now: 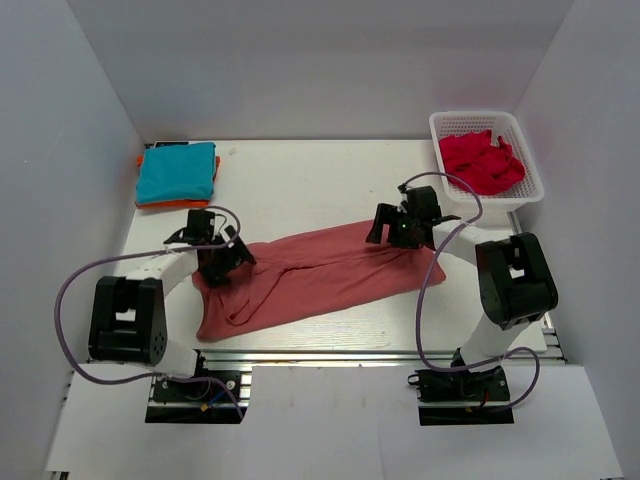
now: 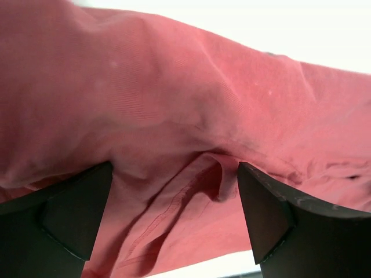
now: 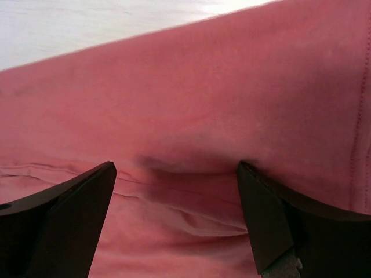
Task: Fold and stack the t-shirts
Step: Rotate the tshirt 90 degrees
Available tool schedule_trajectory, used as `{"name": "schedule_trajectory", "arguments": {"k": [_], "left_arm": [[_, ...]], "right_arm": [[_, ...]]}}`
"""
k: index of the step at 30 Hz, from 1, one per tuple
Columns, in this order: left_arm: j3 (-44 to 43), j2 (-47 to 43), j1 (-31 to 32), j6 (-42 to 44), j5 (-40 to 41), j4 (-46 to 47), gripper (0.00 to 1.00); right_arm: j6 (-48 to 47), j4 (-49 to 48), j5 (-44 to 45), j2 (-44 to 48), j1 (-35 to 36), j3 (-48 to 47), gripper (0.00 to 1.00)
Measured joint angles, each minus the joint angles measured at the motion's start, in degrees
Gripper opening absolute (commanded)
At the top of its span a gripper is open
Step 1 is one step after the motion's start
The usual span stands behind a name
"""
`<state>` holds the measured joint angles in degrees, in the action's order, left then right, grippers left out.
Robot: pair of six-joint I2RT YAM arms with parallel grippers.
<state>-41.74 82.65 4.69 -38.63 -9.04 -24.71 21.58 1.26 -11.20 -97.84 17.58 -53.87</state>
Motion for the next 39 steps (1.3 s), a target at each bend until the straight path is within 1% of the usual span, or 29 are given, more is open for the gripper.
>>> {"name": "schedule_trajectory", "arguments": {"k": [3,5,7,9,11,13,14,15,19,20,21,24,27,30,34,37,39], "left_arm": [[-3.21,4.07,0.02,0.33,-0.28,1.77,1.0],[-6.58,7.76,0.02,0.92,-0.81,2.97,1.0],[-12.17,13.35,0.04,2.12,-1.57,4.09,1.0],[-21.05,21.05,0.28,3.37,-3.63,4.94,1.0],[-32.02,30.1,0.57,4.79,-5.57,6.27,1.0],[-47.71,41.31,1.44,6.21,-8.17,7.04,1.0],[-53.37,45.22,1.99,6.86,-8.63,7.74,1.0],[-61.66,50.77,2.82,7.76,-9.25,7.23,1.0],[-89.22,69.13,6.21,9.29,-12.39,9.68,1.0],[-94.29,73.05,6.97,8.87,-13.53,11.76,1.0],[-97.59,76.35,7.85,7.74,-15.43,15.61,1.0],[-99.34,80.46,9.86,4.39,-18.47,26.47,1.0],[-99.84,82.07,11.82,2.89,-17.9,32.35,1.0],[-99.41,82.16,13.33,2.12,-15.93,34.99,1.0],[-99.32,82.16,14.29,1.73,-12.7,37.68,1.0],[-99.38,82.14,14.08,2.05,-9.33,40.19,1.0],[-99.38,82.03,13.79,2.49,-7.76,41.46,1.0]], "right_arm": [[1.16,1.7,2.1,0.11,-0.79,0.79,0.9],[1.77,1.6,2.99,1.88,-1.33,2.75,0.9],[2.21,2.1,3.34,4.92,-1.66,5.86,0.9],[1.92,3.08,2.64,9.05,-1.81,9.9,0.9],[0.72,4.15,1.29,12.63,-1.01,13.2,0.9],[-1.49,6.05,-0.24,14.93,1.99,14.86,0.9],[-2.69,6.64,-1.36,15.17,4.17,15.02,0.9],[-4.31,7.02,-2.6,15.08,7.04,14.99,0.9],[-8.94,8.15,-6.73,12.41,17.33,12.59,0.9],[-10.43,8.41,-7.45,11.08,19.54,11.19,0.9],[-12.09,8.41,-8.74,10.23,21.22,10.4,0.9],[-16.24,9.27,-11.63,9.62,24.52,9.6,0.9],[-19.52,9.55,-14.95,8.79,25.73,8.94,0.9],[-22.58,9.68,-19.74,6.47,25.9,7.5,0.9],[-26.14,10.6,-27.04,-0.13,26.01,0.83,0.9],[-27.82,10.29,-31.87,-2.67,25.99,-3.08,0.9],[-28.11,9.7,-33.35,-3.21,25.99,-5.35,0.9]]}}
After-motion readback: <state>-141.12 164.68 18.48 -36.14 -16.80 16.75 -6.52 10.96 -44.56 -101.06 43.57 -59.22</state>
